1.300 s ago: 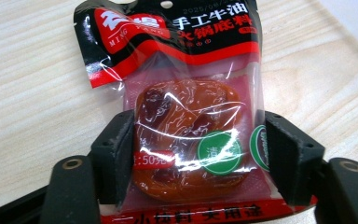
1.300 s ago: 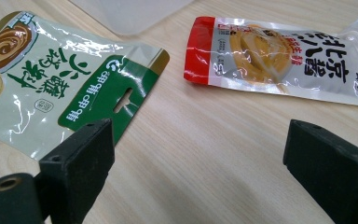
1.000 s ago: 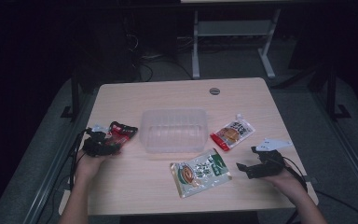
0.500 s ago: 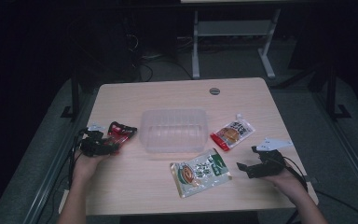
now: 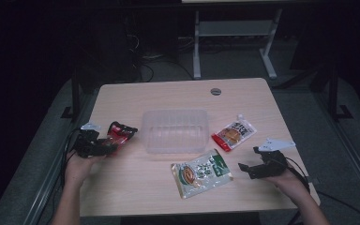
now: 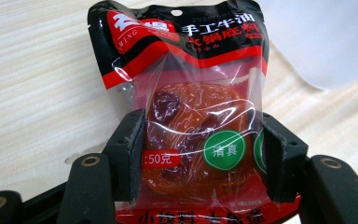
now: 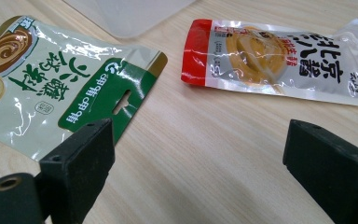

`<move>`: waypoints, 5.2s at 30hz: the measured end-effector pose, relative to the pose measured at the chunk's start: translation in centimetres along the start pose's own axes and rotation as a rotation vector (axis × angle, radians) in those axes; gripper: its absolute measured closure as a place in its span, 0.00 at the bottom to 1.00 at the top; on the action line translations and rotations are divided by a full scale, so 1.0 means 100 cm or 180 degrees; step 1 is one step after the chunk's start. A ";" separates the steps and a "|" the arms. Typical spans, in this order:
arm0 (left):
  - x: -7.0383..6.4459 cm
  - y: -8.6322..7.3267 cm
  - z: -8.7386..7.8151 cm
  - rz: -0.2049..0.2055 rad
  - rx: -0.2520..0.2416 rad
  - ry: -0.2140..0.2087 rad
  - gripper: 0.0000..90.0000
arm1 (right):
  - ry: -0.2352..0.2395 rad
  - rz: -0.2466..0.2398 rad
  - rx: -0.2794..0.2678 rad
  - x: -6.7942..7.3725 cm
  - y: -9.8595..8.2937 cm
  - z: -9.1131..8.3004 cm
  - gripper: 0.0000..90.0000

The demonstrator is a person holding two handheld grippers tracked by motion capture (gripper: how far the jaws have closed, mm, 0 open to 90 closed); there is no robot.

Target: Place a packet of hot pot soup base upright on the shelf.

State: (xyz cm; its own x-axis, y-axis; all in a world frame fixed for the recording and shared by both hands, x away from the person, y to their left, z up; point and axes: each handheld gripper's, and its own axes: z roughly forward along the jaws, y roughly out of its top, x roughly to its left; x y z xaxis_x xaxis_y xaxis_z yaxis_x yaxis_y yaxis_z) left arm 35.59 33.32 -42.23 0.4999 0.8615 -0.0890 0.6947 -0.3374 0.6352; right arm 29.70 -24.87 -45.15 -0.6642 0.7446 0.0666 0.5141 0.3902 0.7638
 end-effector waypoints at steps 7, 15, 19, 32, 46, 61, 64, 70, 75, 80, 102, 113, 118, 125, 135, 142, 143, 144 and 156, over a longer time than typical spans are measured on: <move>-0.008 -0.006 -0.016 0.0057 0.0057 -0.0049 0.45 | -0.0014 0.0025 -0.0025 0.000 -0.001 -0.005 0.09; -0.015 -0.022 -0.028 0.0150 0.0060 -0.0154 0.45 | 0.0057 0.0016 -0.0070 0.006 0.005 -0.005 0.09; -0.021 -0.034 -0.040 0.0235 0.0052 -0.0188 0.45 | 0.0087 -0.0043 -0.0060 0.012 0.009 -0.005 0.09; -0.046 -0.062 -0.064 0.0410 0.0018 -0.0323 0.45 | 0.0108 -0.0012 -0.0036 0.013 0.011 -0.006 0.09; -0.081 -0.069 -0.070 0.0678 -0.0037 -0.0623 0.45 | 0.0175 -0.0052 -0.0067 0.020 0.017 -0.012 0.09; -0.129 -0.046 -0.059 0.1046 -0.0145 -0.0940 0.45 | 0.0436 0.0102 -0.0035 0.029 0.025 -0.013 0.14; -0.136 -0.040 -0.055 0.1150 -0.0138 -0.0994 0.45 | 0.0505 0.0138 -0.0006 0.032 0.027 -0.011 0.15; -0.148 -0.030 -0.045 0.1292 -0.0149 -0.1109 0.45 | 0.0641 0.0151 0.0031 0.037 0.033 -0.005 0.19; -0.158 -0.021 -0.036 0.1408 -0.0132 -0.1159 0.45 | 0.0711 0.0162 0.0023 0.041 0.038 -0.002 0.20; -0.169 -0.014 -0.028 0.1488 -0.0131 -0.1232 0.45 | 0.0810 0.0162 -0.0016 0.047 0.046 0.004 0.23; -0.198 0.005 -0.009 0.1836 -0.0264 -0.1245 0.45 | 0.1442 0.0105 -0.0048 0.080 0.091 0.048 0.34; -0.206 0.006 -0.008 0.1972 -0.0318 -0.1217 0.45 | 0.1750 0.0213 0.0037 0.090 0.087 0.059 0.34; -0.206 0.006 -0.006 0.2000 -0.0306 -0.1168 0.45 | 0.1857 0.0293 0.0089 0.090 0.085 0.064 0.35; -0.204 0.005 -0.003 0.1981 -0.0317 -0.1155 0.45 | 0.1926 0.0288 0.0095 0.092 0.085 0.065 0.46; -0.204 0.006 0.002 0.2005 -0.0261 -0.1151 0.46 | 0.1957 0.0219 0.0086 0.092 0.085 0.063 0.74; -0.204 0.006 0.001 0.2008 -0.0305 -0.1177 0.46 | 0.1936 0.0084 0.0045 0.094 0.085 0.062 0.91; -0.204 0.006 0.001 0.2008 -0.0305 -0.1177 0.46 | 0.1936 0.0084 0.0045 0.094 0.085 0.062 0.91; -0.204 0.007 0.000 0.2018 -0.0309 -0.1177 0.46 | 0.1938 0.0022 -0.0013 0.094 0.085 0.061 0.94; -0.204 0.006 0.000 0.2029 -0.0364 -0.1220 0.46 | 0.1969 -0.0029 -0.0131 0.095 0.083 0.056 1.00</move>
State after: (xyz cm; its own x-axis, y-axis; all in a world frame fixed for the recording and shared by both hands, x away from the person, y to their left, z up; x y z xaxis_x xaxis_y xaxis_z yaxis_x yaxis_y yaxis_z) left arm 25.78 15.56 -40.06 0.9468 0.3130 0.0750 0.1629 -0.6671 0.7270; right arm 30.72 -11.49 -41.77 -0.8663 0.2846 0.4105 0.4938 0.3648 0.7893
